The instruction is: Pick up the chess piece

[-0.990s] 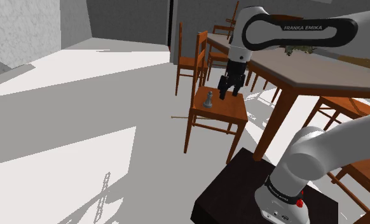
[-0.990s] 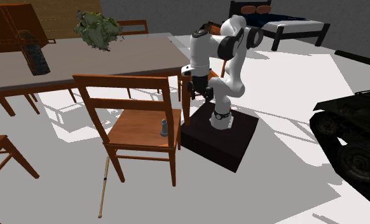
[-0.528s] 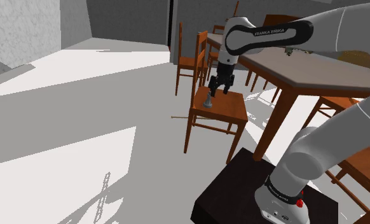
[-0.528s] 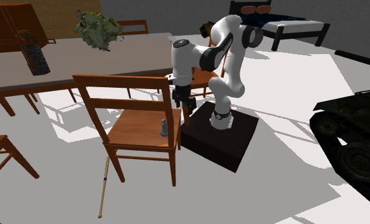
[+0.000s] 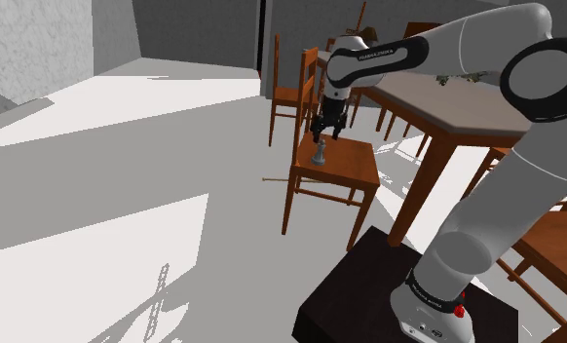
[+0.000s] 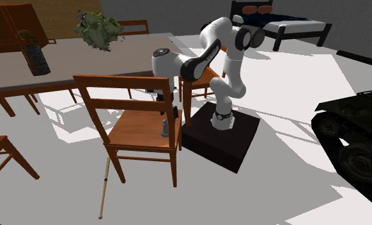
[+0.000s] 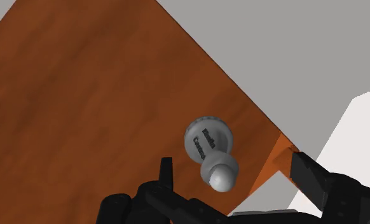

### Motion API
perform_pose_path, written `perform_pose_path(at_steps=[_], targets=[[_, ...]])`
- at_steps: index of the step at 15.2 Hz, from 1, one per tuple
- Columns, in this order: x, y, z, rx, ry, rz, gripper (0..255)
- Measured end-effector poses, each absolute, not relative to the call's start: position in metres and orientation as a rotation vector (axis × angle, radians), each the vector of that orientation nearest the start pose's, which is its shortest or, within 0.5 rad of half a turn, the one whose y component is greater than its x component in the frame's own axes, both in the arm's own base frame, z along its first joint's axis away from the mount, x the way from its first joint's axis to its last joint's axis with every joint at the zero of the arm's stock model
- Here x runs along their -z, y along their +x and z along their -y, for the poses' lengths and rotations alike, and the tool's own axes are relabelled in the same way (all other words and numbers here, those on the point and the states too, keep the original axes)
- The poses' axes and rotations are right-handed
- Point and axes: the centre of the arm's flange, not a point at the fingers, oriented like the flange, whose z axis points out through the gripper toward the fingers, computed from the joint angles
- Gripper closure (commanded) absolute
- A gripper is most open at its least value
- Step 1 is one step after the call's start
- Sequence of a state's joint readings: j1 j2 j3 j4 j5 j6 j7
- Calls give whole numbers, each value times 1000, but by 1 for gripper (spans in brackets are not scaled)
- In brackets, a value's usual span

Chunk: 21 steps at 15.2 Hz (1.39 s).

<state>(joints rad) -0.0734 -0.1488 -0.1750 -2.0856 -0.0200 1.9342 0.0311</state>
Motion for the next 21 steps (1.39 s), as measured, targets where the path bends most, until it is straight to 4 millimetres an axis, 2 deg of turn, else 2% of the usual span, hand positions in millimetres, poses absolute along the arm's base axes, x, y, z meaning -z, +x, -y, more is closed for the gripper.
perform_pose_path(at_steps=[3, 8, 9, 19, 21], targets=[[-476, 502, 135, -3, -3106, -429, 0], [-451, 503, 136, -2, -3106, -430, 0], [-449, 504, 136, -2, -3106, -430, 255], [-448, 504, 136, 0, -3107, -430, 255], [-454, 504, 136, -1, -3106, -430, 255]])
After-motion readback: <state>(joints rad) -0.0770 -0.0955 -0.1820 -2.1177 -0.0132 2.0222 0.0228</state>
